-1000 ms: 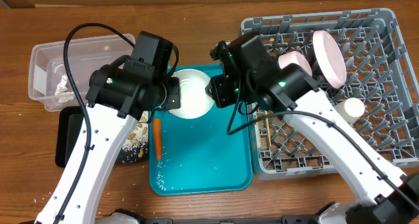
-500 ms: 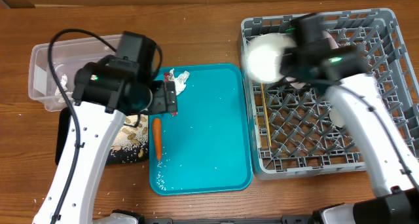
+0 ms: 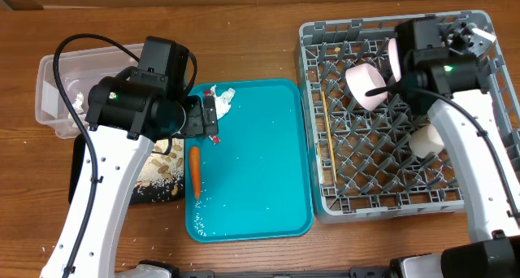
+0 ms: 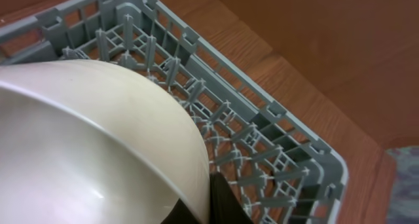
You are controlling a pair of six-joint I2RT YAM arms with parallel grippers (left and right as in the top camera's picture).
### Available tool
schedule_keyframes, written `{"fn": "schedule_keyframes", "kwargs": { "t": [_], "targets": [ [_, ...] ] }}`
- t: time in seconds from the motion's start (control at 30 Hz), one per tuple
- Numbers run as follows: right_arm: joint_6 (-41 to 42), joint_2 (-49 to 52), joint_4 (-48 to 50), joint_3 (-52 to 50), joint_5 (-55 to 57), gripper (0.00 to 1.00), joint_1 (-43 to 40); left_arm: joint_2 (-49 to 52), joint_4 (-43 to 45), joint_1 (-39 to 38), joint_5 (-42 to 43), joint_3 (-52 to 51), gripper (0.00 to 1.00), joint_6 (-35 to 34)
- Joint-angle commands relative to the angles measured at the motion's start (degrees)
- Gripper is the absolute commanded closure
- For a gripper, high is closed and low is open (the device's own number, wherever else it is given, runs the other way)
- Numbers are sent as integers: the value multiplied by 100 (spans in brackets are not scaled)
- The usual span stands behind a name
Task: Sort waste into correct bins and load items into the dishwasher
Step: 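Lower the white bowl into the dish rack with the right gripper and release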
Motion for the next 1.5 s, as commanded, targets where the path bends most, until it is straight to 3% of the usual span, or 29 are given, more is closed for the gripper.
{"fn": "schedule_keyframes", "kwargs": {
  "t": [0.0, 0.1, 0.17, 0.3, 0.57, 0.77, 0.93, 1.17, 1.3, 1.47],
  "targets": [
    [754, -105, -444, 4, 505, 96, 291, -96, 22, 2, -79, 155, 0, 111],
    [1604, -52, -1196, 2, 693, 96, 520, -96, 20, 4, -79, 155, 0, 179],
    [1742, -24, -1327, -24, 616, 96, 612, -96, 22, 2, -76, 155, 0, 216],
    [1720, -11, -1130, -485, 125, 96, 723, -92, 24, 2, -79, 155, 0, 262],
    [1029, -11, 262, -2057, -173, 96, 748, -92, -4, 2, -96, 153, 0, 361],
    [1047, -11, 466, -2138, 144, 96, 730, -92, -4, 2, -94, 153, 0, 413],
    [1274, -11, -63, -2138, 522, 96, 723, -92, -127, -9, -74, 153, 0, 411],
    [1327, -11, 573, -2135, 295, 96, 708, -92, -90, -9, -76, 153, 0, 413],
    [1427, -22, 101, -2057, 629, 96, 717, -92, -136, -9, -76, 153, 0, 413],
    [2409, -66, -935, -1779, 931, 96, 876, -92, -90, -9, -76, 153, 0, 411]
  ]
}}
